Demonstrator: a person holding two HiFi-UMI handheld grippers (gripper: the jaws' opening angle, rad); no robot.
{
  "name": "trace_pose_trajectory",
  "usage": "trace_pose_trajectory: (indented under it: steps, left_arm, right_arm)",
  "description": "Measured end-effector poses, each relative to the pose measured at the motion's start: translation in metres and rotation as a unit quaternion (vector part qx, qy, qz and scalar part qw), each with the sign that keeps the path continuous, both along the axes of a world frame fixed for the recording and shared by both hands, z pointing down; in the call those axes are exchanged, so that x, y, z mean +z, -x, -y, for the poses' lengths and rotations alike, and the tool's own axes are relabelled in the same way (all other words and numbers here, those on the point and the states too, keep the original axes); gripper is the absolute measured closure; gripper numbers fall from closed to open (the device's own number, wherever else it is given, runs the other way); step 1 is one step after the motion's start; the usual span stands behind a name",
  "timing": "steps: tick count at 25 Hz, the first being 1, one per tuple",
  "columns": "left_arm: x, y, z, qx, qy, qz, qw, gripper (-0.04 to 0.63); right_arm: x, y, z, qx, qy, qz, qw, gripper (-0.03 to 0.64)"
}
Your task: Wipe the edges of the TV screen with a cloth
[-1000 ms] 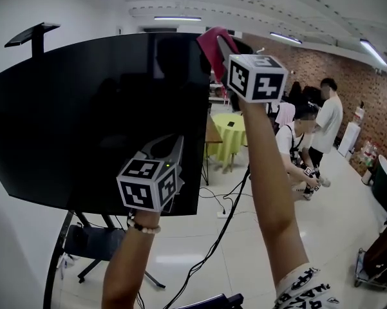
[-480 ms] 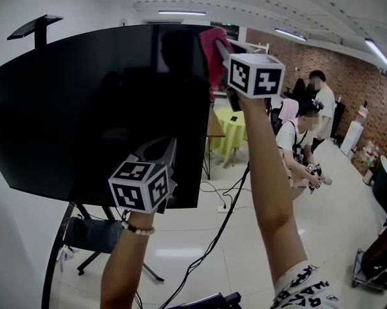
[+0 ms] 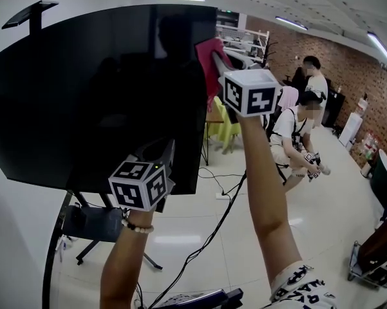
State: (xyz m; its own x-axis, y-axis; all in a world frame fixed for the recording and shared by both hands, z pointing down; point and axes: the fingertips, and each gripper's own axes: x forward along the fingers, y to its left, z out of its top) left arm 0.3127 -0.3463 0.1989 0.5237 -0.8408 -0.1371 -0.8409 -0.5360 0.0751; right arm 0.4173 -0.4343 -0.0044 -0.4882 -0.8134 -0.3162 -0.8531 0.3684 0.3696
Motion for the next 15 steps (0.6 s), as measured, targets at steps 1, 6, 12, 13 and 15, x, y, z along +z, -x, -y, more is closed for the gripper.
trace_pose_trajectory:
  steps: [1,6,12,13,15]
  left_arm:
    - [0.006,0.000,0.000,-0.001,0.003,-0.002,1.0000,0.595]
    - [0.030,0.001,-0.003,-0.003,0.018,-0.009,0.9998,0.595]
    - [0.065,0.012,-0.004,0.000,0.035,-0.022,0.9991,0.595]
    - [0.073,0.015,-0.003,-0.003,0.039,-0.022,0.9990,0.595]
    - [0.088,0.019,-0.004,-0.008,0.049,-0.022,0.9985,0.595]
  right_arm:
    - [0.010,0.000,0.001,0.002,0.002,-0.002,1.000,0.551]
    - [0.059,-0.004,-0.001,0.013,0.016,-0.014,1.000,0.551]
    - [0.135,-0.002,0.002,0.029,0.042,-0.016,0.999,0.551]
    - [0.147,-0.001,0.003,0.031,0.048,-0.017,0.998,0.551]
    - [0.170,-0.001,0.004,0.033,0.059,-0.016,0.998,0.551]
